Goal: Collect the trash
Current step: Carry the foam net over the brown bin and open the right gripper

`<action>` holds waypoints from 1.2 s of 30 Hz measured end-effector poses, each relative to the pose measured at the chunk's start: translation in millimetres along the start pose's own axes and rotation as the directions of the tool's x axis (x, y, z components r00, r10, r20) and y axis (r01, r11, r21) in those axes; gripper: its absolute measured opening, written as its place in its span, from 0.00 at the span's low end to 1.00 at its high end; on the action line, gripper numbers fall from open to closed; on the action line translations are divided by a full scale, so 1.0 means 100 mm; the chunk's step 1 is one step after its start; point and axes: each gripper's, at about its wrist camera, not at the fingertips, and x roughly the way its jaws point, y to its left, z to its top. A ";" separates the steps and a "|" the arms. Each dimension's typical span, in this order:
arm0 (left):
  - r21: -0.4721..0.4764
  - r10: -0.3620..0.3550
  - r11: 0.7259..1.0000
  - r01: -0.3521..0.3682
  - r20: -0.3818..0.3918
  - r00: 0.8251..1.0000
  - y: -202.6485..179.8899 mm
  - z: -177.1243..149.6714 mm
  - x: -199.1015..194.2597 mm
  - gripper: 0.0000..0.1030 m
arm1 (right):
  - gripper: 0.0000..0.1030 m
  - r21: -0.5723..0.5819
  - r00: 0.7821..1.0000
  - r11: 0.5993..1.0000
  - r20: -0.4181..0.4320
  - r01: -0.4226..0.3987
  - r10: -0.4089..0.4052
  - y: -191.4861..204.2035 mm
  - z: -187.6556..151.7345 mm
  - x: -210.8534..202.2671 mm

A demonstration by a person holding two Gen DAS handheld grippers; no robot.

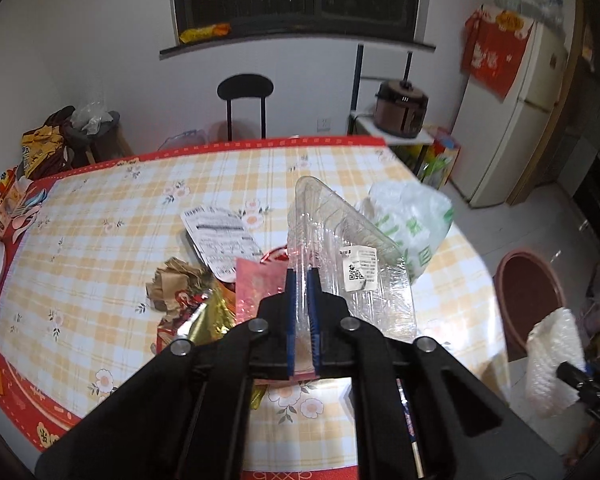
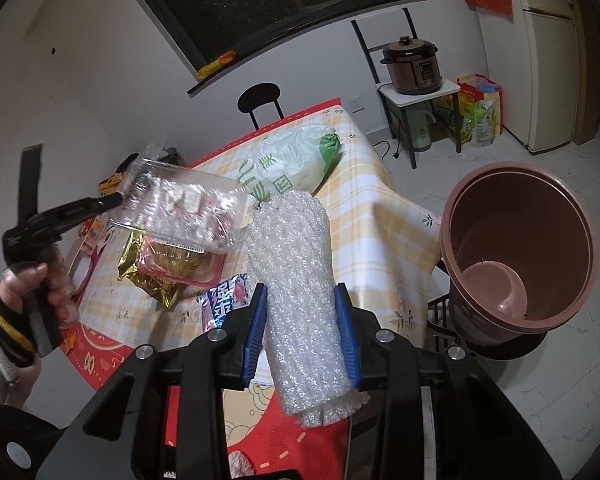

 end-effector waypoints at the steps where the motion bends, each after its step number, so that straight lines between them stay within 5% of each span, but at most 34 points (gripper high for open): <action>1: -0.001 -0.007 1.000 0.007 0.011 1.000 0.02 0.01 -0.06 0.09 | 0.33 -0.001 1.000 1.000 0.002 0.002 -0.002 0.02 0.00 -0.01; 14: 0.029 -0.103 0.995 0.100 0.102 0.989 -0.12 0.13 -0.50 0.09 | 0.33 0.043 0.993 0.997 0.090 0.066 -0.070 -0.15 0.04 -0.33; 26: 0.035 -0.193 0.981 0.191 0.112 0.975 -0.74 0.20 -0.52 0.09 | 0.33 0.209 0.953 0.943 0.108 0.258 -0.284 -1.42 0.18 -0.73; 36: -0.016 -0.169 0.985 0.171 0.102 0.980 -1.17 0.10 -0.50 0.09 | 0.33 0.203 0.953 0.936 0.032 0.288 -0.300 -2.13 0.52 -0.42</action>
